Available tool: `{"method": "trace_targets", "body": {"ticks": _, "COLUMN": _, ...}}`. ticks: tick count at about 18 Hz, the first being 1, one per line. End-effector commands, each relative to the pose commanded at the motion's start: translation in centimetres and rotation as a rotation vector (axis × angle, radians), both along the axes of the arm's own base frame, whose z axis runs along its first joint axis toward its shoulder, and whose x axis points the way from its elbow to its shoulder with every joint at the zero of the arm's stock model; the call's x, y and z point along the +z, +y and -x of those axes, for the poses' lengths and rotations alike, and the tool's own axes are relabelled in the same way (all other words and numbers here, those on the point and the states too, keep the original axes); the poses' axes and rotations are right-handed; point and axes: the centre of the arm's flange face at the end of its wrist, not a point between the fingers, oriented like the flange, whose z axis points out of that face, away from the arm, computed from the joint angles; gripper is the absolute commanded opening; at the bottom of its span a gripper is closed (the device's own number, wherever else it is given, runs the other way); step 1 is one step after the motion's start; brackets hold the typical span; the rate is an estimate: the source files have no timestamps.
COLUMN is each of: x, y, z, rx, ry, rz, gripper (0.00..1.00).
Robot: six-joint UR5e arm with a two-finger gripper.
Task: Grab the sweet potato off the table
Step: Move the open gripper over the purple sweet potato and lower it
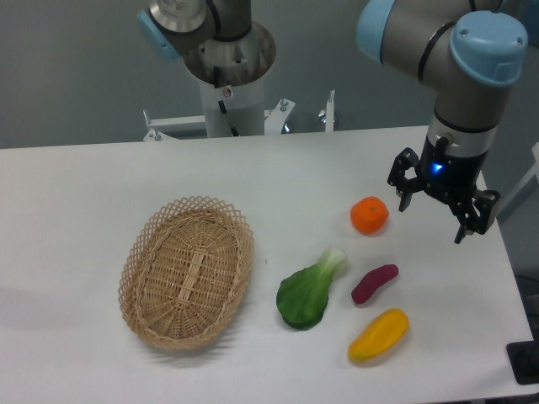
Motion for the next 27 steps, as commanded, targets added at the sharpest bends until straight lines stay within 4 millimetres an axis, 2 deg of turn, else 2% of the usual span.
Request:
{"method": "trace_targets", "body": {"ticks": 3, "x": -1.0, "y": -0.1, "z": -0.5, "rx": -0.009, "ry": -0.005, "rz": 0.002, "gripper": 1.0}}
{"method": "trace_targets", "body": {"ticks": 11, "x": -1.8, "y": 0.3, "z": -0.8, "rx": -0.007, "ry": -0.015, "rz": 0.005, "gripper": 1.0}}
{"method": "trace_targets", "body": {"ticks": 15, "x": -2.7, "y": 1.3, "z": -1.4, "rx": 0.002, "ry": -0.006, "rz": -0.003, "gripper": 1.0}}
{"method": "trace_targets", "body": {"ticks": 18, "x": -4.6, "y": 2.9, "z": -2.2, "rx": 0.04, "ry": 0.01, "rz": -0.027, "gripper": 1.0}}
{"method": "trace_targets", "body": {"ticks": 20, "x": -6.7, "y": 3.1, "z": -2.5, "rx": 0.1, "ry": 0.004, "rz": -0.043, "gripper": 1.0}}
{"method": "trace_targets", "body": {"ticks": 22, "x": -9.1, "y": 4.2, "z": -3.4, "rx": 0.096, "ry": -0.007, "rz": -0.038, "gripper": 1.0}}
{"method": "trace_targets", "body": {"ticks": 25, "x": -13.1, "y": 4.3, "z": -3.4, "rx": 0.092, "ry": -0.025, "rz": -0.009, "gripper": 1.0}}
{"method": "trace_targets", "body": {"ticks": 27, "x": -15.1, "y": 4.1, "z": -2.9, "rx": 0.088, "ry": 0.019, "rz": 0.031, "gripper": 1.0}}
